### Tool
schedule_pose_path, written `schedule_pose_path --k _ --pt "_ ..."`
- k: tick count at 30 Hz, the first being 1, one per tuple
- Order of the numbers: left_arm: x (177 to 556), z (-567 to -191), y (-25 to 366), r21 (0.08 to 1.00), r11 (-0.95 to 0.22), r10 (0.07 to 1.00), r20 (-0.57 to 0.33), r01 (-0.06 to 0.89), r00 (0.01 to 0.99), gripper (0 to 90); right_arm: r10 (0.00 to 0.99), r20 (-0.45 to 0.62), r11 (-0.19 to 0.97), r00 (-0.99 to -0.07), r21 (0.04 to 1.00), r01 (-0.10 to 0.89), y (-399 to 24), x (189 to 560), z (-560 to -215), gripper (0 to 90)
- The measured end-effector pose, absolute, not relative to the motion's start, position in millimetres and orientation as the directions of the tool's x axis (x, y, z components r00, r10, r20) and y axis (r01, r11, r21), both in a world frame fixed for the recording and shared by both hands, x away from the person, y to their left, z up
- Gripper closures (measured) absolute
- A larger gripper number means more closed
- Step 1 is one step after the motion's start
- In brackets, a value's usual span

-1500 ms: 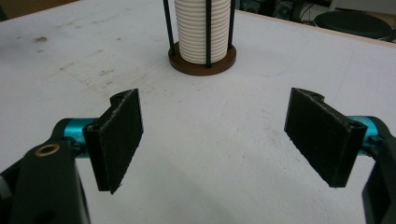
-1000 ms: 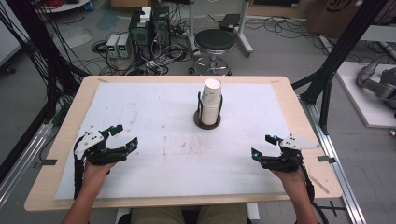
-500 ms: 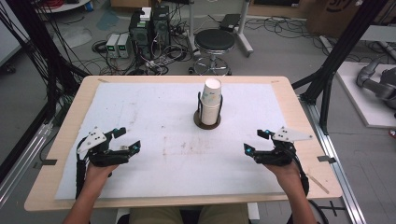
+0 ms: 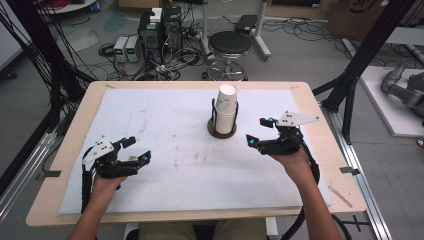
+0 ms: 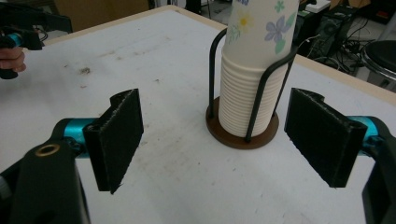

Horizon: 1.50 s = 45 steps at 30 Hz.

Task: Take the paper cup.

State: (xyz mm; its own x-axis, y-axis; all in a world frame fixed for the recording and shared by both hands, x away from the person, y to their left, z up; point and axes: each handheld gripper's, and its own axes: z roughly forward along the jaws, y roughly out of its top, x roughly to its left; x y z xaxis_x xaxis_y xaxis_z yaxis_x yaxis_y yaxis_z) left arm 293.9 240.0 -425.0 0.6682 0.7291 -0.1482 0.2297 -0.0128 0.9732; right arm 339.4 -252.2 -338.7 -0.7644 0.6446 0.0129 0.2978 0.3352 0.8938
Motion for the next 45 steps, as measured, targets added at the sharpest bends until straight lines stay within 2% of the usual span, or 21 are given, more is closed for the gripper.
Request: schedule_pose_path --k 16,28,43,45 --pt "295 -426 240 0.974 -0.007 0.711 -0.155 0.227 0.686 15.0 0.623 -0.022 0.403 -0.782 0.866 0.297 -222 385 -298 20.3" --pt "296 -427 239 0.973 -0.006 0.704 -0.161 0.232 0.692 15.0 0.628 -0.016 0.456 -0.778 0.818 0.351 -201 429 -285 20.3" --pt "297 -427 240 0.972 0.002 0.699 -0.17 0.236 0.695 15.0 0.639 -0.019 0.51 -0.769 0.759 0.405 -177 463 -284 20.3" --pt "297 -427 240 0.971 0.004 0.699 -0.173 0.239 0.694 15.0 0.636 -0.022 0.518 -0.771 0.753 0.406 -172 466 -285 23.8"
